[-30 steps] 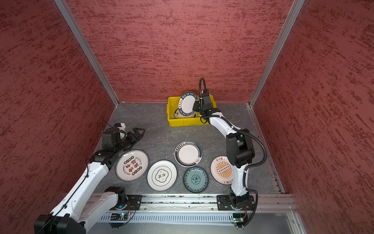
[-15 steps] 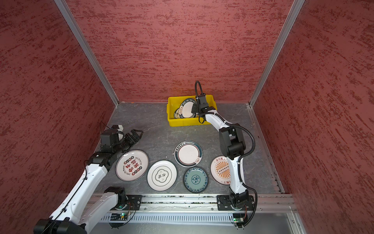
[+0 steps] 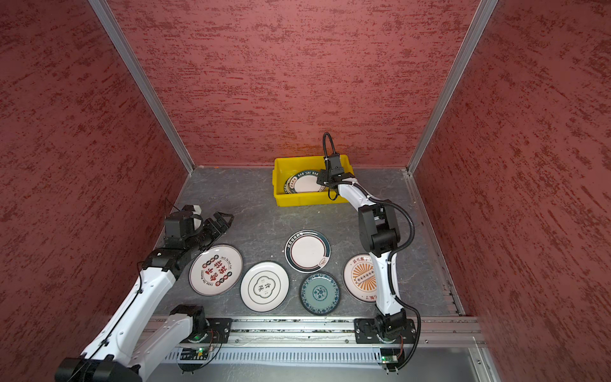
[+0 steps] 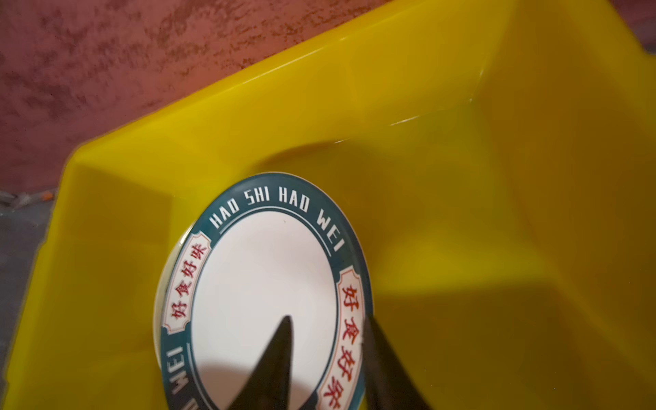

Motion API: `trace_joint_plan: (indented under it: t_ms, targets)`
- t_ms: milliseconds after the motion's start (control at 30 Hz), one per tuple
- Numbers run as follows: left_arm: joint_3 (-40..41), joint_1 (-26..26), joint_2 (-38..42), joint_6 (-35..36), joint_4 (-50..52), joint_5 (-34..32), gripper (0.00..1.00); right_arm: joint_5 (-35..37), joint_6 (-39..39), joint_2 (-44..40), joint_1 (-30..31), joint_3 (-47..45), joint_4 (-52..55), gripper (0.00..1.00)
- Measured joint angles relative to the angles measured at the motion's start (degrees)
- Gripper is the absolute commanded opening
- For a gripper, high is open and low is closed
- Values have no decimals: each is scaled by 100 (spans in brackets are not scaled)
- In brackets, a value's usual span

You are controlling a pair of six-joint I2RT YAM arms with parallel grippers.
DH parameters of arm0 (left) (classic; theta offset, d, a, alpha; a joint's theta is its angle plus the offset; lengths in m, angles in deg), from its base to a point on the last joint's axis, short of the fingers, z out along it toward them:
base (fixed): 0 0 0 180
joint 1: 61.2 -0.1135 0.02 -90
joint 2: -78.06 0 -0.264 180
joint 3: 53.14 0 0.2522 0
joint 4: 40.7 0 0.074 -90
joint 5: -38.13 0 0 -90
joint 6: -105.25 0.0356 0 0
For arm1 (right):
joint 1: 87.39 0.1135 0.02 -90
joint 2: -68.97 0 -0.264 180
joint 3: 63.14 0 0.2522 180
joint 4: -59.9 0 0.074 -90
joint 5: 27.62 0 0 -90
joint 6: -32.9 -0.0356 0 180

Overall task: Place the plates into the plastic bin on the countertop
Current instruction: Place the plate in the plastic bin, then move the plate to the middle-left of the table.

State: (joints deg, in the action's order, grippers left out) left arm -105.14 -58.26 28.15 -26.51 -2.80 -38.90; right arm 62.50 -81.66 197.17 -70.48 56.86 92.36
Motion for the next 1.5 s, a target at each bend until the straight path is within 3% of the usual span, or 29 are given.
trace_joint_plan:
  t_ms: [67,233,567,867,1200,1500]
  targets:
    - [0,-28,0,-28,138,-120,99,-42,37,0,-9,0,0,73]
    - [-129,-297,0,-107,769,-402,99,-103,125,-181,-9,-413,-345,93]
    - [-472,-739,157,-243,2352,-1121,99,-514,-7,-1751,-9,-1893,-1344,97]
    - [-365,-1790,328,-238,3305,-1340,99,-1010,-345,-3679,-9,-4015,-2437,98]
    - [24,-2181,-459,-306,3095,-1248,99,-1600,-693,-4540,-9,-5093,-2830,99]
    - [715,-2201,-669,-643,2494,-874,100,-1628,-745,-4760,-9,-5189,-2929,99]
